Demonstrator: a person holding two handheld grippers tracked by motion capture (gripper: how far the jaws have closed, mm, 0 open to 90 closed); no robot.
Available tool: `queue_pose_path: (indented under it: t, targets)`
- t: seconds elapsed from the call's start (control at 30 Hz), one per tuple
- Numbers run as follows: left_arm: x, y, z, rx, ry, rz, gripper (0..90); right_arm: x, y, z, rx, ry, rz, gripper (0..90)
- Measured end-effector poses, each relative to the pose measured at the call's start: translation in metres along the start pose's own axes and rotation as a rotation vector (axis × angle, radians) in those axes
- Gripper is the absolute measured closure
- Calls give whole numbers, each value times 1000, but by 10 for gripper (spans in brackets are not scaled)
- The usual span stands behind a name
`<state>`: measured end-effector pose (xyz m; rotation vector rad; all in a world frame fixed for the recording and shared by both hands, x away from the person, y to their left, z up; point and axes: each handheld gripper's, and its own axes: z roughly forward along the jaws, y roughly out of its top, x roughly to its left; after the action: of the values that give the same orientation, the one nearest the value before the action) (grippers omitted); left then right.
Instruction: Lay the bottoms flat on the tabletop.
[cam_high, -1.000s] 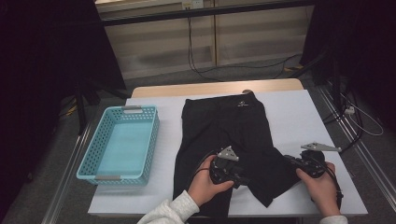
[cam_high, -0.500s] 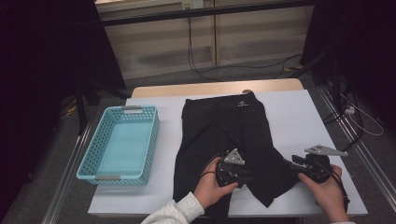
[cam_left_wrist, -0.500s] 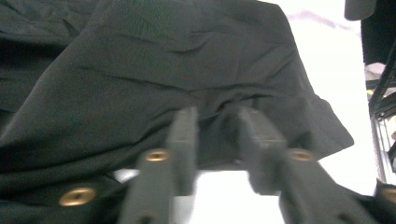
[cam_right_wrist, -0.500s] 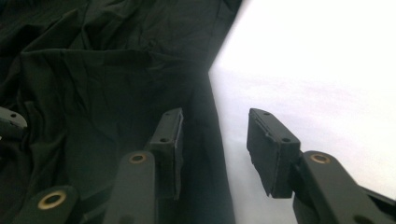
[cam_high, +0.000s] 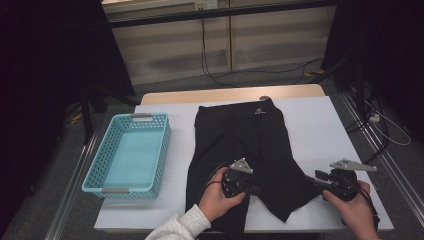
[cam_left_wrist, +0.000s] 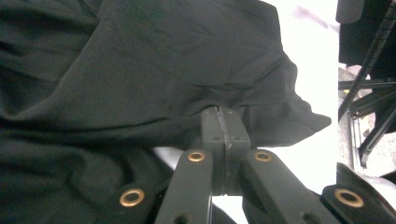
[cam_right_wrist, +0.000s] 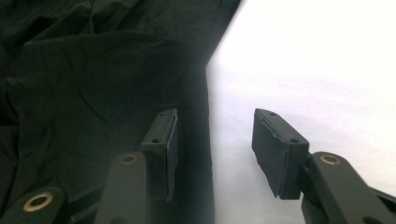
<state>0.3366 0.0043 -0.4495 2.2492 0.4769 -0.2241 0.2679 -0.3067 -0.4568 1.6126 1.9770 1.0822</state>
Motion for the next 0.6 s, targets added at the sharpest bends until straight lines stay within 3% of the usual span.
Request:
queue_pose_path:
  t: [0.23,0.4,0.6]
  targets:
    - [2,-1,-7,-2,-8,-15,900,12,0,11,41,6,-26,580]
    - [1,-4,-10,-1,-9,-22,900,18,-3,11,63,61,-36,863]
    - [-3,-7,-18,-1,-11,-25,900,24,-6,-2,63,99,-26,899]
